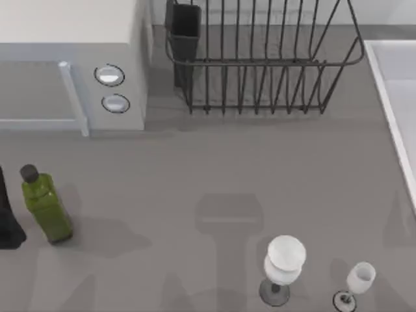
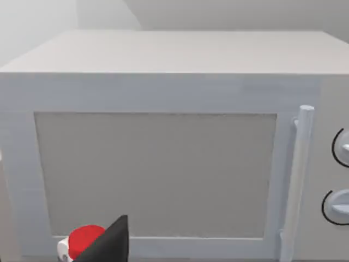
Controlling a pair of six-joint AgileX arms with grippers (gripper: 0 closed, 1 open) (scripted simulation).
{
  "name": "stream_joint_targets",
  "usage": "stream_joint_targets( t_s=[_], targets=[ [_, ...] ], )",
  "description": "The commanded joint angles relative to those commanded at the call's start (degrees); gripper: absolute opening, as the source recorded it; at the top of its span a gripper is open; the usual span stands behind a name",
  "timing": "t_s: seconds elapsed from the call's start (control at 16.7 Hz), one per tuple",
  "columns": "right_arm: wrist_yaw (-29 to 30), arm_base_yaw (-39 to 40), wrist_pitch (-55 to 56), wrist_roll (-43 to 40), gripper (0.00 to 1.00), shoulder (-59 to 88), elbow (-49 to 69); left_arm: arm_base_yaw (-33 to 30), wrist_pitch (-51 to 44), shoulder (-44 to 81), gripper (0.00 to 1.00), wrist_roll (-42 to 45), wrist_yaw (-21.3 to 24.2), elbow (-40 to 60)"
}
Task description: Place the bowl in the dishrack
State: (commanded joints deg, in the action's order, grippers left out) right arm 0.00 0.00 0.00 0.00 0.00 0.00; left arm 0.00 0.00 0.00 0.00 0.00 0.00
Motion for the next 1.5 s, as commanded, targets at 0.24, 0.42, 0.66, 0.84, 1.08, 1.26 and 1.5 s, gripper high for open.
stream_joint_targets(
  t_s=[0.24, 0.42, 0.66, 0.84, 1.08, 1.26, 1.5],
  targets=[
    [-0.14, -1.08, -1.62, -1.07, 1.00, 1.87, 1.85, 0.00, 0.00, 0.00, 1.00, 0.00, 0.00, 0.00],
    [-0.47, -5.07, -7.50, -4.92, 1.00, 9.19, 8.92, 0.00, 0.00, 0.00, 1.00, 0.00, 0.00, 0.00],
    [-0.75, -13.52, -20.28, -13.18, 1.00, 27.07, 23.51, 0.00, 0.00, 0.00, 1.00, 0.00, 0.00, 0.00],
    [-0.75, -20.87, -31.75, -20.56, 1.00, 44.46, 35.80, 0.00, 0.00, 0.00, 1.00, 0.00, 0.00, 0.00],
    [-0.67, -30.39, -46.66, -30.14, 1.00, 67.80, 51.73, 0.00, 0.00, 0.00, 1.00, 0.00, 0.00, 0.00],
    [-0.87, -36.51, -55.94, -36.11, 1.00, 81.99, 62.32, 0.00, 0.00, 0.00, 1.00, 0.00, 0.00, 0.00],
    [-1.71, -42.14, -64.17, -41.51, 1.00, 93.57, 72.42, 0.00, 0.00, 0.00, 1.00, 0.00, 0.00, 0.00]
  ],
)
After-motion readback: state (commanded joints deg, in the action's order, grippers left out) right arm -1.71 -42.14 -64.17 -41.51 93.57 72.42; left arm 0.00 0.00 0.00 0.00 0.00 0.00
